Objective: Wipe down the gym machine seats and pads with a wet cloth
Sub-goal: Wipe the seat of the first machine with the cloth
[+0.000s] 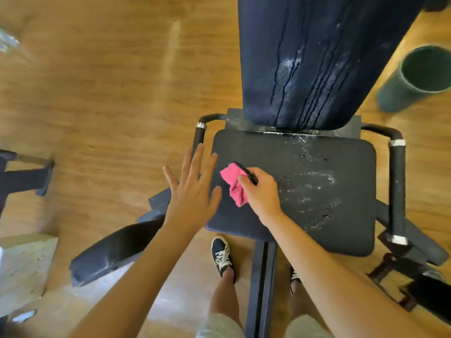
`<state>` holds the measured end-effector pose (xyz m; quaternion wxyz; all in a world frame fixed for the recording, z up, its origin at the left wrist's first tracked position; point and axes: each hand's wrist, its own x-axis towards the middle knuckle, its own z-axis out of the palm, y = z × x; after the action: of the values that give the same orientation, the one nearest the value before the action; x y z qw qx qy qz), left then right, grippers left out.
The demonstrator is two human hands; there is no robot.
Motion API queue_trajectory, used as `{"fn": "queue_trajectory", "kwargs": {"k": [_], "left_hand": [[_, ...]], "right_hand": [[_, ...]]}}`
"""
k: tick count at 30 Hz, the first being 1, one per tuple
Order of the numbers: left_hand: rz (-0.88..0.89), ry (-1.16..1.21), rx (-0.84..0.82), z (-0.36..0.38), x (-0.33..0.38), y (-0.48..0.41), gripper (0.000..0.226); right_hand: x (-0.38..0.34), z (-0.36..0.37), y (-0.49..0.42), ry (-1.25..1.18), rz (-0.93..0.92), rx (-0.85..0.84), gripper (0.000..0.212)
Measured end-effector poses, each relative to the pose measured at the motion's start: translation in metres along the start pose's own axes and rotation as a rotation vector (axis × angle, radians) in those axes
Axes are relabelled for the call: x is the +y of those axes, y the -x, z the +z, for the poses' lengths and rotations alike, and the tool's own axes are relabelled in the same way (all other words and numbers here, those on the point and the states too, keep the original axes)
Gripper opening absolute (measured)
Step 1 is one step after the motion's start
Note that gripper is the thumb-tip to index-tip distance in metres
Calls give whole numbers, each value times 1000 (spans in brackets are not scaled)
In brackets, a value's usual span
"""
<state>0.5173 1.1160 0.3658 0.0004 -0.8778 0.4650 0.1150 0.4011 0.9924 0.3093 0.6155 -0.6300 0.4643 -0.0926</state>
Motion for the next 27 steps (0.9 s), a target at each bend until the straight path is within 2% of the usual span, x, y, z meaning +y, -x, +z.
{"fn": "queue_trajectory", "kwargs": {"k": [7,12,15,18,24,27], "left_hand": [[83,119,-17,48,-36,-36,69],[118,162,-11,72,-35,-53,55],[113,176,7,86,-17,-58,49],[96,249,-10,98,12,-59,50],[50,286,-26,126,42,-65,57],[72,261,-3,133,34,-76,52]], "right_hand": [[20,49,-41,-114,120,182,11],[33,30,-34,304,-54,237,13],[41,4,-31,441,-167,339,30],[57,-18,-41,690,-298,446,38],[102,-31,-58,1002,-366,238,49],[111,-30,-58,1064,-376,238,52]]}}
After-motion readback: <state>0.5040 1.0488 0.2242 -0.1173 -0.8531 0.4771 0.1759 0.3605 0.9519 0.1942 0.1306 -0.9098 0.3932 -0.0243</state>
